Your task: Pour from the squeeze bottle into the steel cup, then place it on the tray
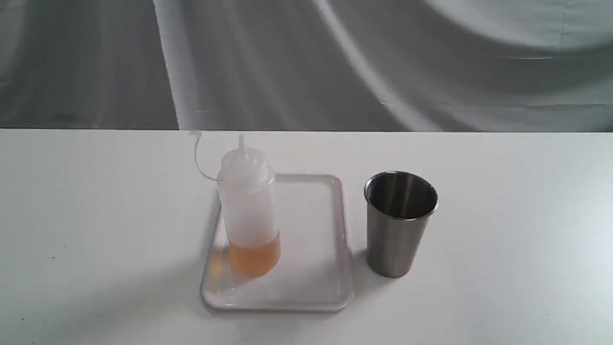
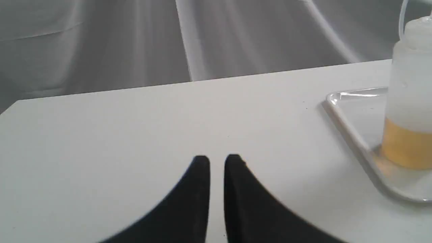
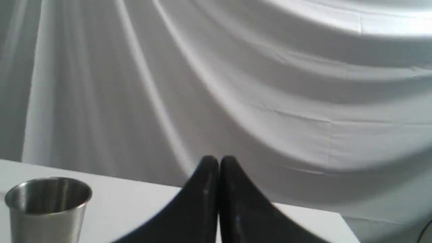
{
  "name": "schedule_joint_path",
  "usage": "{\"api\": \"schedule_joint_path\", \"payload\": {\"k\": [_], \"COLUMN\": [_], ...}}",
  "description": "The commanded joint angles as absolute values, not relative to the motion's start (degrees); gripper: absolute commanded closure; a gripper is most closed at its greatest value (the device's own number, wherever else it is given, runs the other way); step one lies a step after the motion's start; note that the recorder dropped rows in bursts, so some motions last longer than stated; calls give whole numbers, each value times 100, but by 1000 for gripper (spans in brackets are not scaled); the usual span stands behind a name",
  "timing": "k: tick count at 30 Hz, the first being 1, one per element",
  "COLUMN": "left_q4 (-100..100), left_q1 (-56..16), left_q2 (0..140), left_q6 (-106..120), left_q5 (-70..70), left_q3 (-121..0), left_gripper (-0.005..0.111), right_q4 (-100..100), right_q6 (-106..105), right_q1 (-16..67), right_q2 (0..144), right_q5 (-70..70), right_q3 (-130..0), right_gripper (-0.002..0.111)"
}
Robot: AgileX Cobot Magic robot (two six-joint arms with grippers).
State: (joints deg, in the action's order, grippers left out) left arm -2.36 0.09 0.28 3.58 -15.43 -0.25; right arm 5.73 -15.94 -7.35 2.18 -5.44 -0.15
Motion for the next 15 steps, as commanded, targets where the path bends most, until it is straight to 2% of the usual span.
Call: {"api": "schedule_joint_path", "payload": {"k": [1,15], "left_q4": [-249,-249], "left_q1": [3,3], "left_q2": [0,0], "left_q6": [348,348], "left_q5": [-1503,-1503], "left_q3": [0,0], "left_gripper": [98,98], "right_q4": [494,518], "right_q6": [-1575,-1575], "right_q1": [-945,-994], "right_q2": [0,0], "right_q5": [-357,-222], "right_q3": [0,0], "right_gripper": [108,108]}}
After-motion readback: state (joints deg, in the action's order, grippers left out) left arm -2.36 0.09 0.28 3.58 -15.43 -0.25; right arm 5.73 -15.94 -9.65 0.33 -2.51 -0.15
